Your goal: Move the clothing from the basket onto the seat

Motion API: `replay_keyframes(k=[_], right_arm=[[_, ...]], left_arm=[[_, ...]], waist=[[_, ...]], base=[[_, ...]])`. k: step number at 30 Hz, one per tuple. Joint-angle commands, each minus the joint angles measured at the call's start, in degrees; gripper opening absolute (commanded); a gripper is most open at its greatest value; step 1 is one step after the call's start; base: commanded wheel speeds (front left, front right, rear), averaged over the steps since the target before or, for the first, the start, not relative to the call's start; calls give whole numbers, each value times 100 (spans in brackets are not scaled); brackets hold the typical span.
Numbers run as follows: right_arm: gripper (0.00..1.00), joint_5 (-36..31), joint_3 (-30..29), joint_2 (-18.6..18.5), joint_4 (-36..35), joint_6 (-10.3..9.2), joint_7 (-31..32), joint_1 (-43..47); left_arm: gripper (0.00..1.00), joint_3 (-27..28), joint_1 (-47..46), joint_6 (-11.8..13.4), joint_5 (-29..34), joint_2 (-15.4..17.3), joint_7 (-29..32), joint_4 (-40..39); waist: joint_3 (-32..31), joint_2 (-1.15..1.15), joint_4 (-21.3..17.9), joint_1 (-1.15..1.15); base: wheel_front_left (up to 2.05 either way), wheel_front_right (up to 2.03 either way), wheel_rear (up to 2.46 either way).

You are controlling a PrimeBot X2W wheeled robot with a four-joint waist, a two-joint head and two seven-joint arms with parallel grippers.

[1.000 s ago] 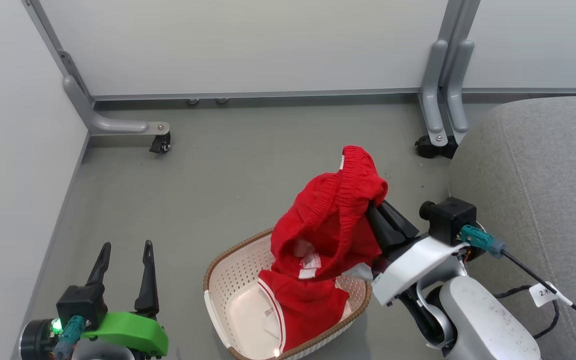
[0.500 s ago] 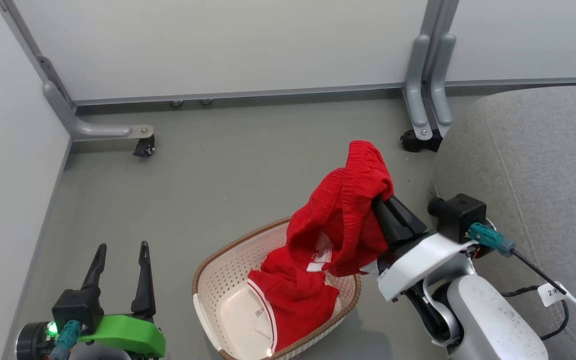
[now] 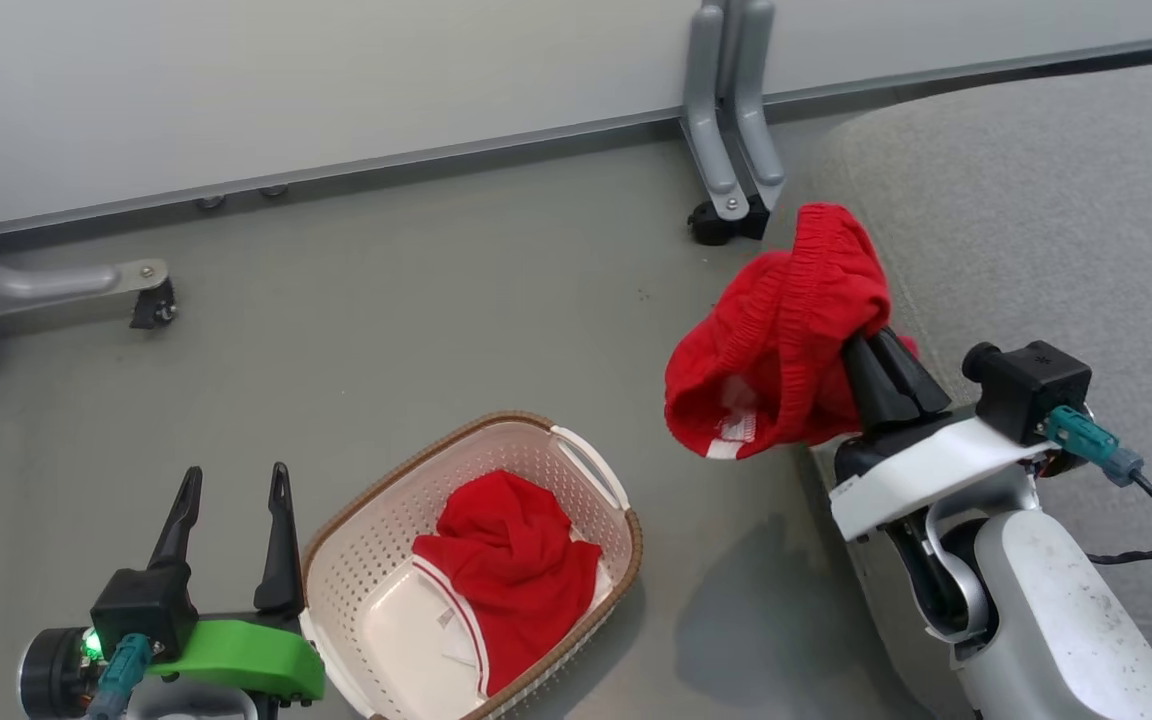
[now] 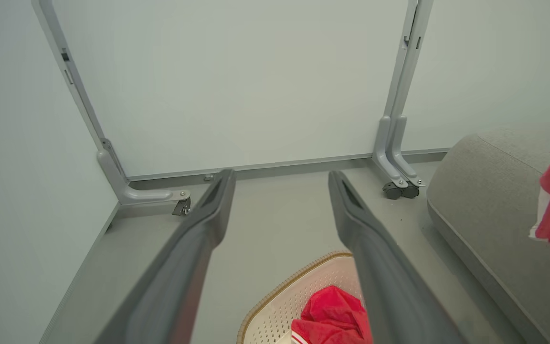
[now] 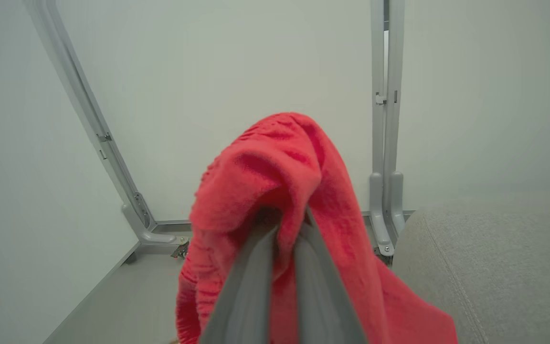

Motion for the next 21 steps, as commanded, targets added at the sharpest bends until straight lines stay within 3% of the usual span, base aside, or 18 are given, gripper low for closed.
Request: replay_keyframes(k=[1, 12, 21], right_arm=[[0, -50, -90, 7, -41, 1, -20, 29], [0, -67, -755, 180, -46, 1, -274, 40], [0, 21, -1383, 132, 221, 1, -546, -539]], left_arm=[[100, 24, -76, -28, 36, 38, -17, -28], [100, 37, -318, -44, 161, 243, 68, -333], [100, 38, -563, 6, 303, 464, 263, -822]], waist=[[282, 0, -472, 0], [882, 0, -1277, 0], [1456, 0, -1452, 0]], base=[[0, 0, 0], [0, 0, 0], [0, 0, 0]])
